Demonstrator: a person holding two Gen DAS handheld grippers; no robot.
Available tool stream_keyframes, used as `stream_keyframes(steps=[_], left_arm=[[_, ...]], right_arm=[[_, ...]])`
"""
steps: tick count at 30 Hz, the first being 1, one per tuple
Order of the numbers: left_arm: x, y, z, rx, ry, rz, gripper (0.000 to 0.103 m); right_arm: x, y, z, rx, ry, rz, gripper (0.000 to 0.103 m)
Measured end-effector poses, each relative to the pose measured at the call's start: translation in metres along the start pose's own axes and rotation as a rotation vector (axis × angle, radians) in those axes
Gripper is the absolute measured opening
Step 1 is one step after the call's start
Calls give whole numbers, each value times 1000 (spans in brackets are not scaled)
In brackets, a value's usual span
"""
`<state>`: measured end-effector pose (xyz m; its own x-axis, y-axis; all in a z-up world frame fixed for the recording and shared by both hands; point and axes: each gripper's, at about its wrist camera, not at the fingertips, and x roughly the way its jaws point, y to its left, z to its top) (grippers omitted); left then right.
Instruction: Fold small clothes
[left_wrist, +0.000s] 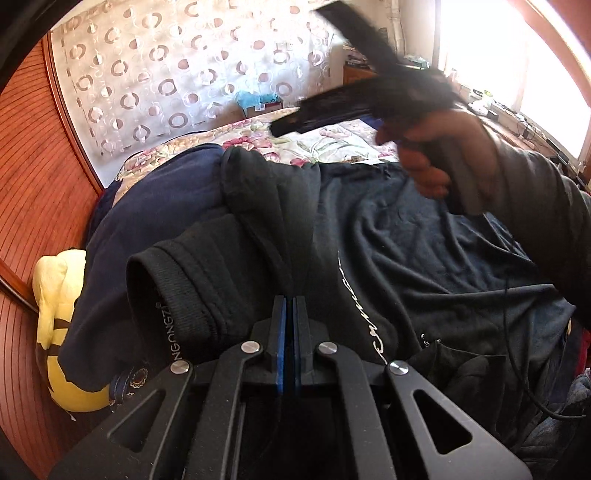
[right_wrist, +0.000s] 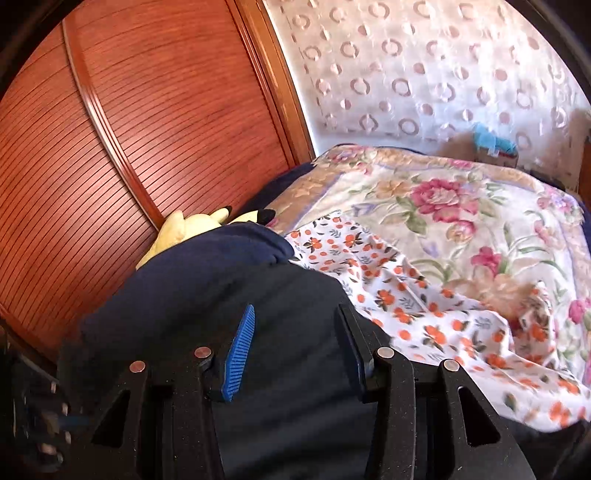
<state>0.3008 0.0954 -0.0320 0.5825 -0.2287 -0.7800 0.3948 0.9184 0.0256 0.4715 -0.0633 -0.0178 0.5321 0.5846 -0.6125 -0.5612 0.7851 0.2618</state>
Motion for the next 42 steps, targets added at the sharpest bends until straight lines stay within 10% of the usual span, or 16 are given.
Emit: stream_keyframes(steps=[6,12,18,28,37,42], left_arm=[[0,1,0,6,-6,-13,4],[0,5,-1,8,-12,-19,4],[-5,11,2,-11,-43,8,4],[-17,51,51,-66,-178,229,4],[1,68,50,-109,-157,244,4],[1,63,44,-118,-158,234,4]], right_arm=[[43,-15,12,107,68,76,39],[59,-30,18,174,122,115,5],[12,-21,24,128,-41,46,3],[-99,25,-31,-54,-309,-81,3],[-86,35,-123,-49,-35,-56,6],[-97,20,-105,-57,-56,-112,41]])
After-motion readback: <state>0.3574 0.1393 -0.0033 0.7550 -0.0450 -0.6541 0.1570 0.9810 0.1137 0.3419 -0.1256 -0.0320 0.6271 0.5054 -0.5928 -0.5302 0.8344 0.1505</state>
